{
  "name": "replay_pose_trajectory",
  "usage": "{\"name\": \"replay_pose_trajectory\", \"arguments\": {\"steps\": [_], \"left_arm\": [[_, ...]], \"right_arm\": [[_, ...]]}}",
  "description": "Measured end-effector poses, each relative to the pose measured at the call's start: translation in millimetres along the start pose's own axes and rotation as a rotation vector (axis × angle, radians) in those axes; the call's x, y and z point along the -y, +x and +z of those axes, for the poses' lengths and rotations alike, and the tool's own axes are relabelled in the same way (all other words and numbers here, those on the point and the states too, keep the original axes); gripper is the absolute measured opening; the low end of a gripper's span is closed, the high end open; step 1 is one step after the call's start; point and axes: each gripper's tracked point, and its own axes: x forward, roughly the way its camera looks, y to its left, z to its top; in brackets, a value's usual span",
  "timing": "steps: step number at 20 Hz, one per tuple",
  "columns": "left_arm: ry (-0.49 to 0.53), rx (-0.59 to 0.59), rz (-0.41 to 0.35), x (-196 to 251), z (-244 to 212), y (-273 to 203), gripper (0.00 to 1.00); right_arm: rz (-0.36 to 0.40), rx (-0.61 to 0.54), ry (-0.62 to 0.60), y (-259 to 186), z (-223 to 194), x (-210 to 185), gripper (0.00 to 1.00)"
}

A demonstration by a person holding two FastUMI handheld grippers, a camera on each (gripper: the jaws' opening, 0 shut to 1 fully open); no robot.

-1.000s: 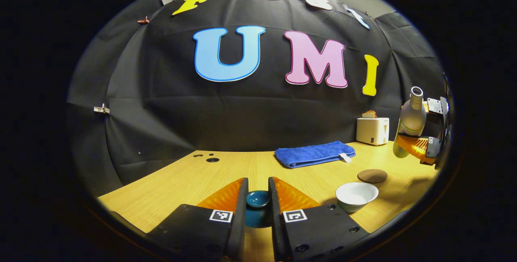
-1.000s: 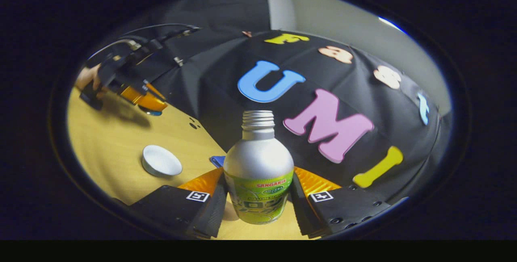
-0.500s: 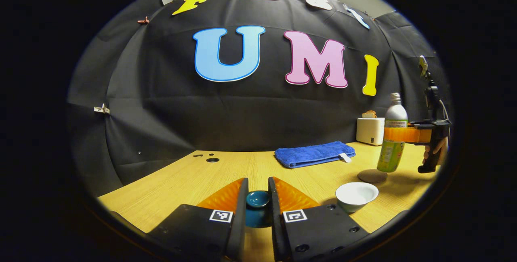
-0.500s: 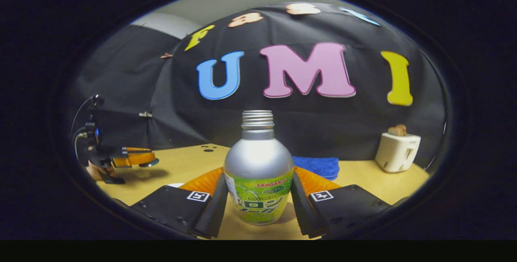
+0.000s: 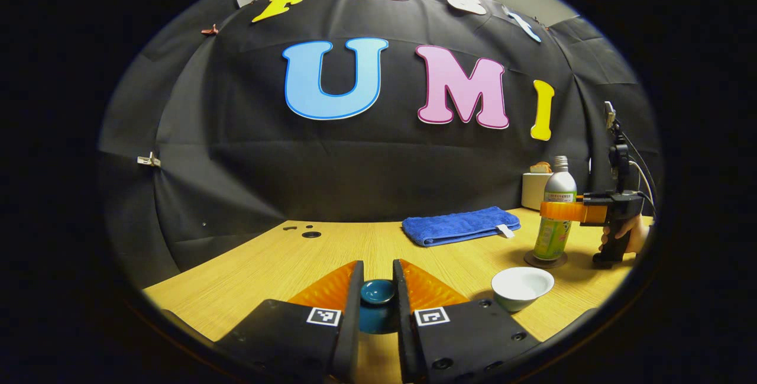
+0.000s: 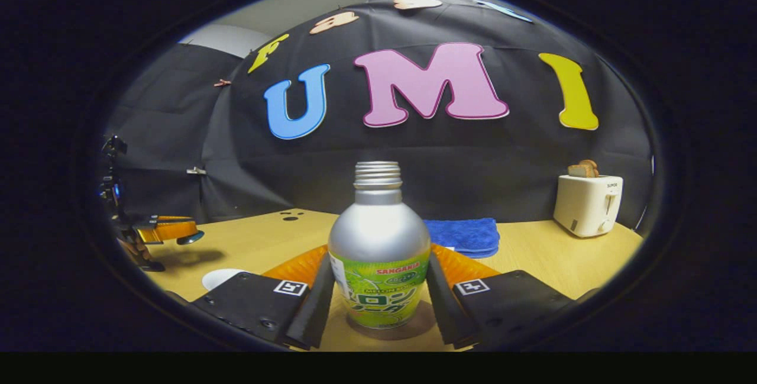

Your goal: Open the teacup lid with one hand, grasp the water bottle and pour water into the teacup with the other hand; after pouring, place the water bottle on the coaster and then close the teacup lid.

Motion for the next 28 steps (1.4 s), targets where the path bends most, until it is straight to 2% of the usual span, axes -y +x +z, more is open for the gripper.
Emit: {"name": "replay_pose_trajectory", "arguments": {"steps": [6,7,9,11,12,17,19,23,28], "left_arm": [[0.000,0.000,0.000,-0.1,-0.1,-0.2,0.31],[0.000,0.000,0.000,-0.1,0.2,-0.7,0.31],[0.000,0.000,0.000,-0.1,0.4,-0.1,0.31],[0.000,0.000,0.000,-0.2,0.1,0.4,0.31],[0.000,0.001,0.000,-0.2,-0.2,0.3,0.31],[0.000,0.000,0.000,-0.1,-0.1,0.3,0.31],[0.000,0.000,0.000,-0.1,0.3,0.1,0.31],[-0.002,0.000,-0.004,1.0,-0.3,0.0,0.30],[-0.003,-0.023,-0.050,33.9,-3.4,1.8,0.31]], "right_arm": [[-0.030,-0.011,0.016,-1.4,-7.0,11.6,0.80],[-0.034,-0.013,0.016,-1.3,-6.8,12.4,0.77],[-0.040,-0.015,0.011,-2.2,-7.1,13.5,0.81],[-0.049,-0.028,0.015,-4.4,-8.5,13.8,0.90],[-0.056,-0.040,0.021,-7.1,-10.1,14.1,0.99],[-0.120,-0.129,0.050,-35.9,-17.3,15.5,0.99],[-0.108,-0.127,0.056,-50.1,-16.2,8.3,0.99],[-0.102,-0.120,-0.008,-87.2,-12.0,0.5,0.99],[-0.059,-0.038,-0.039,-132.8,6.5,-27.6,0.99]]}}
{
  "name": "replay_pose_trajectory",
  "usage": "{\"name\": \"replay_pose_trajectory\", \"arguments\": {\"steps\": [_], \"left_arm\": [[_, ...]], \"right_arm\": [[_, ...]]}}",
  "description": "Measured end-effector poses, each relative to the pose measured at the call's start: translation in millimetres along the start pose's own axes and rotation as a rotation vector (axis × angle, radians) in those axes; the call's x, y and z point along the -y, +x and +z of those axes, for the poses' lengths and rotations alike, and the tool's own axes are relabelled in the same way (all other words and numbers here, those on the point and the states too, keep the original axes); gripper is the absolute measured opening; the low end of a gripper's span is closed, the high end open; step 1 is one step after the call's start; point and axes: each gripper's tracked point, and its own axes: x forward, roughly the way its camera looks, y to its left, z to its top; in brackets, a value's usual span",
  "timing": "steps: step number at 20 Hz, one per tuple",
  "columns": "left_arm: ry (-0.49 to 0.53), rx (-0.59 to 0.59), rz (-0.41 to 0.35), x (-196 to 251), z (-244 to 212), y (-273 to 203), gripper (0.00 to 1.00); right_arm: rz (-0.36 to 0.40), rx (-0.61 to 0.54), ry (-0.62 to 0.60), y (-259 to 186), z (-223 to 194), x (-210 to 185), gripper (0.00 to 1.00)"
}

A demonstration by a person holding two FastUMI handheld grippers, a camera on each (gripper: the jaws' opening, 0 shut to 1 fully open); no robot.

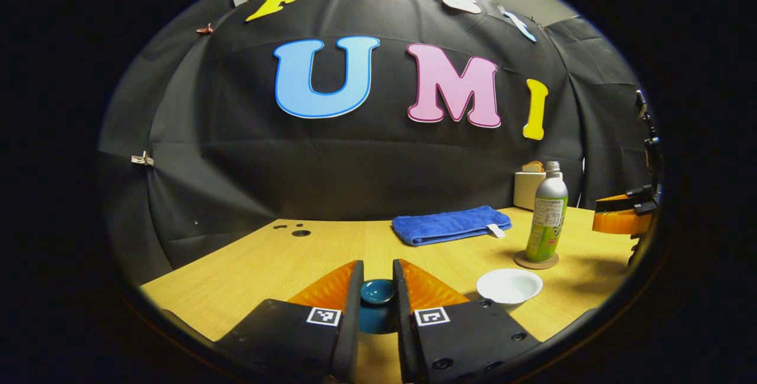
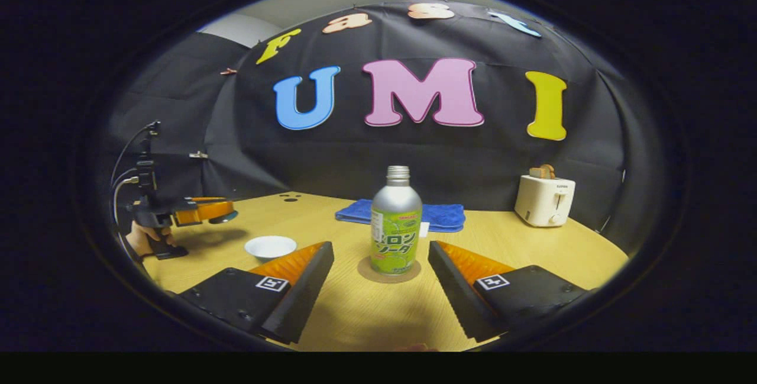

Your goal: Open the teacup lid with one hand, grasp the water bottle and pour water into the teacup with the other hand; after pouring, place the water bottle on the coaster and then close the teacup lid.

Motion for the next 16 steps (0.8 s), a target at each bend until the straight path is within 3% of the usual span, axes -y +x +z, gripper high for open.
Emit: {"name": "replay_pose_trajectory", "arguments": {"steps": [3,9,16], "left_arm": [[-0.007,-0.021,-0.066,44.7,1.7,0.8,0.31],[0.041,-0.079,-0.177,117.0,17.5,11.2,0.31],[0.006,-0.164,-0.195,138.2,-0.5,24.2,0.31]], "right_arm": [[0.017,0.013,-0.014,-8.5,-3.4,-5.5,1.00],[-0.019,-0.001,-0.003,-6.1,-18.3,5.7,0.96],[-0.108,0.054,0.079,-10.3,-12.4,29.3,0.98]]}}
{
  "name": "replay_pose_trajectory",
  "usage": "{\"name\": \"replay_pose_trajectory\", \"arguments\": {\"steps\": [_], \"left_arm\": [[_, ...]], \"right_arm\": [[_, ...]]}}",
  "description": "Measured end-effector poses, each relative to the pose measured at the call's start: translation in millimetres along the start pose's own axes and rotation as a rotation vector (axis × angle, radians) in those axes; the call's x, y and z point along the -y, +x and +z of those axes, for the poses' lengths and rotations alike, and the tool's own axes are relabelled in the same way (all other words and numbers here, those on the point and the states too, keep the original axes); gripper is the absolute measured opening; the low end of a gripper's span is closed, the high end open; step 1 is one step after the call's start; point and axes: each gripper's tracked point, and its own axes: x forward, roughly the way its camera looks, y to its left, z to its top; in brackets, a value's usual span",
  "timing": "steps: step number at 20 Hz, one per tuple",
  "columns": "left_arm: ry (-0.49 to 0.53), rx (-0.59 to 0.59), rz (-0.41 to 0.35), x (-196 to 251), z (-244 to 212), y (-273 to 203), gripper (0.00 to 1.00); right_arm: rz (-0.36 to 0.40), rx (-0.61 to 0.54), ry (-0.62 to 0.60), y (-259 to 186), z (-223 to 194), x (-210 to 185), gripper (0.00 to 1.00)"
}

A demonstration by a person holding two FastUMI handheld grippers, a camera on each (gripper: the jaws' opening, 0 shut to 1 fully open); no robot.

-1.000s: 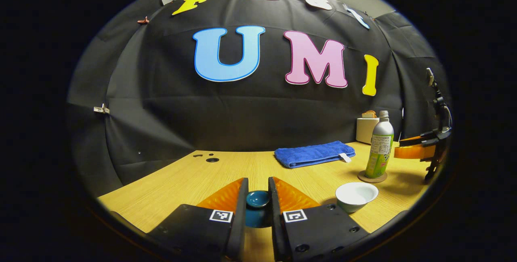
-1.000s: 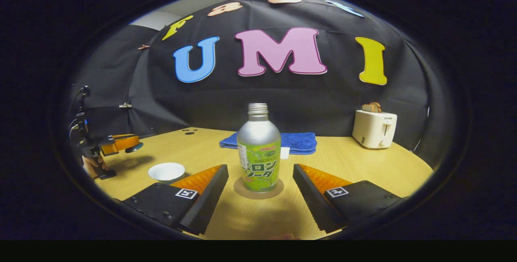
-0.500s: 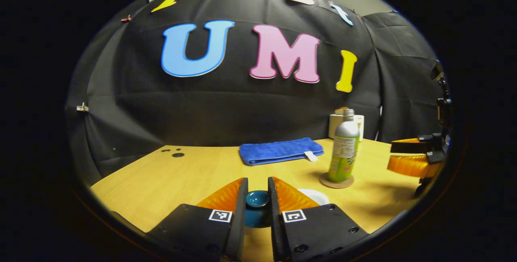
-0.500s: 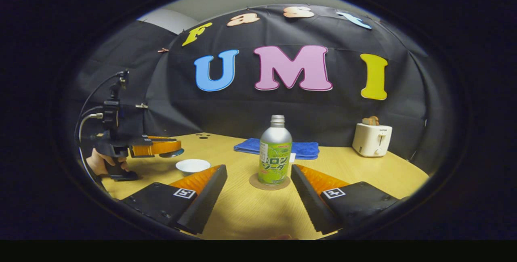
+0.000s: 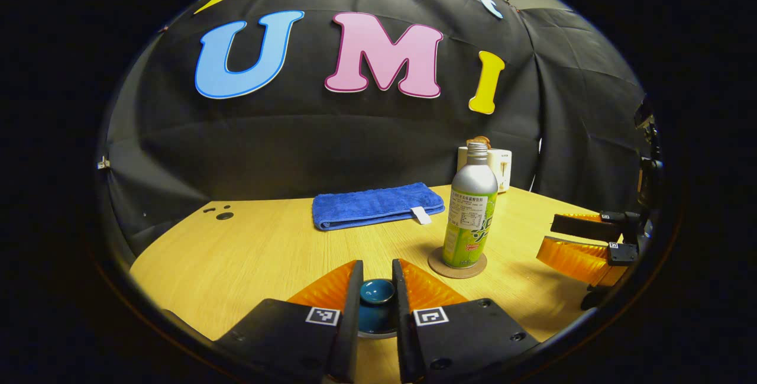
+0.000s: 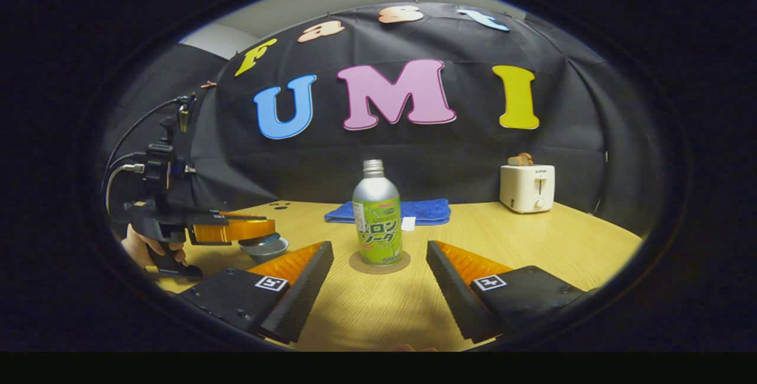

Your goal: Open the teacup lid with one hand, grasp the water bottle and pour water into the teacup with the other hand; after pouring, place the water bottle on the coaster and then close the teacup lid.

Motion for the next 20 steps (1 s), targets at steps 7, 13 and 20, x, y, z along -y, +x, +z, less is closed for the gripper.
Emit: {"name": "replay_pose_trajectory", "arguments": {"steps": [7,13,20], "left_arm": [[-0.017,-0.030,0.015,-0.7,-10.8,9.1,0.31],[0.019,-0.046,0.042,-1.8,-18.8,11.8,0.33],[0.063,-0.023,0.066,4.7,-19.8,3.0,0.56]], "right_arm": [[-0.016,0.009,-0.050,-0.4,-0.6,0.3,0.99],[-0.035,0.009,-0.051,-1.0,-0.4,4.6,0.99],[-0.053,0.010,-0.051,-2.1,-0.2,6.5,0.99]]}}
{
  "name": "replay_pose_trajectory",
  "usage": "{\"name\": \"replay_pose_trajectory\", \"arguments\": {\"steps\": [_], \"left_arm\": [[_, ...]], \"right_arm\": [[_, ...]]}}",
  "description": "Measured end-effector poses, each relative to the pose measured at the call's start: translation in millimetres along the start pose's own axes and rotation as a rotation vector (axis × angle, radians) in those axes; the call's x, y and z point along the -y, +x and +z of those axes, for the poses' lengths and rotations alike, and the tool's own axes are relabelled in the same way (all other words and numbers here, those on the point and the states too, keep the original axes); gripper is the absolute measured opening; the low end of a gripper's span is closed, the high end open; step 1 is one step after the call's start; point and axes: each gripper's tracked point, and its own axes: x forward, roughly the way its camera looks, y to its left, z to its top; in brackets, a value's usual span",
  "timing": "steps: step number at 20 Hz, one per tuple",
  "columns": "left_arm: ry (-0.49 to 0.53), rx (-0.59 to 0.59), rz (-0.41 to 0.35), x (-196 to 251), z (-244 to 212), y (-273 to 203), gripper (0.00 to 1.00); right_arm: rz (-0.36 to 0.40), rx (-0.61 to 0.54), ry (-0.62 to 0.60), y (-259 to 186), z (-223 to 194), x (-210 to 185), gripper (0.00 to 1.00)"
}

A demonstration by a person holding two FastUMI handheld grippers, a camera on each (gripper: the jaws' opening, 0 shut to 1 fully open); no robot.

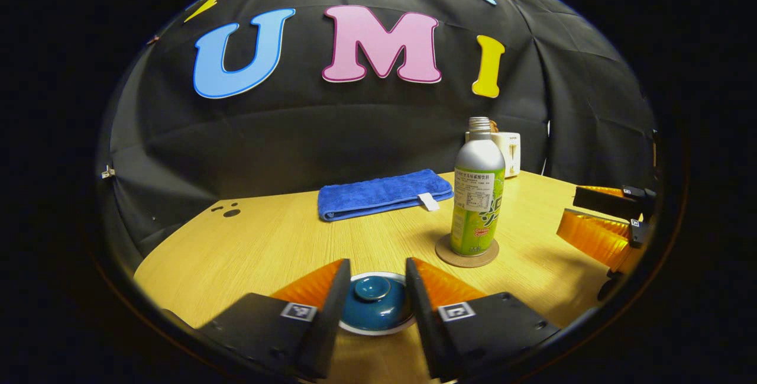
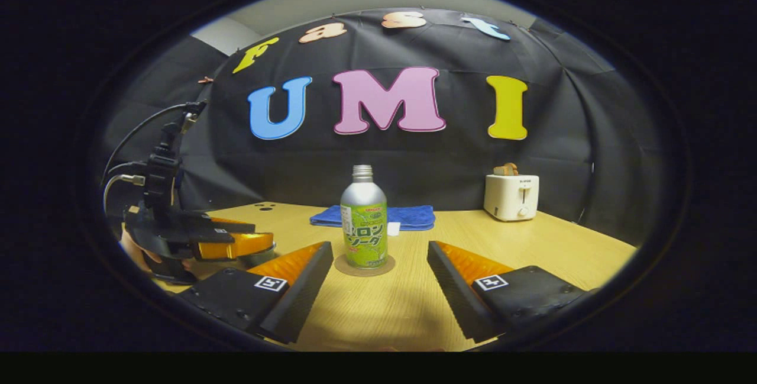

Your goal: Open the teacup lid with one hand, grasp the water bottle and pour water into the teacup with the other hand; after pouring, place the water bottle on the coaster and then close the teacup lid.

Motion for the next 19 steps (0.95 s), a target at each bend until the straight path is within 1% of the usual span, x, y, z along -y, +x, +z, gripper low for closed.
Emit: {"name": "replay_pose_trajectory", "arguments": {"steps": [1,2,4,7,11,13,14,16,18,19], "left_arm": [[0.001,0.023,0.013,-1.2,3.3,-5.9,0.70],[-0.002,0.051,0.023,-1.7,5.6,-11.4,0.91],[-0.033,0.086,0.044,-3.1,5.6,-26.1,0.98],[-0.114,0.152,0.073,-7.1,11.3,-48.8,0.97],[-0.156,0.211,0.112,-10.3,14.3,-69.9,0.98],[-0.150,0.216,0.124,-6.4,12.8,-73.7,0.98],[-0.130,0.214,0.136,-4.9,12.3,-74.8,0.97],[-0.056,0.208,0.167,-0.3,9.0,-73.8,0.97],[-0.069,0.208,0.157,13.3,11.8,-74.3,0.97],[-0.083,0.214,0.157,13.1,15.1,-76.5,0.97]], "right_arm": [[0.000,0.000,0.000,-0.1,0.6,0.3,0.99],[0.000,0.000,0.000,0.6,0.7,0.1,0.99],[-0.001,0.000,0.000,-0.3,0.3,0.0,0.99],[-0.024,0.001,0.000,-1.2,0.7,3.8,0.99],[-0.038,0.001,-0.002,-8.9,0.9,-1.7,0.99],[-0.038,0.001,-0.002,-11.0,0.2,-4.9,0.98],[-0.035,0.001,-0.002,-11.6,0.4,-6.6,0.98],[-0.036,0.001,-0.002,-12.0,0.5,-6.8,0.98],[-0.037,0.001,-0.001,-13.0,0.3,-6.9,0.98],[-0.037,0.001,-0.002,-11.8,0.3,-6.8,0.99]]}}
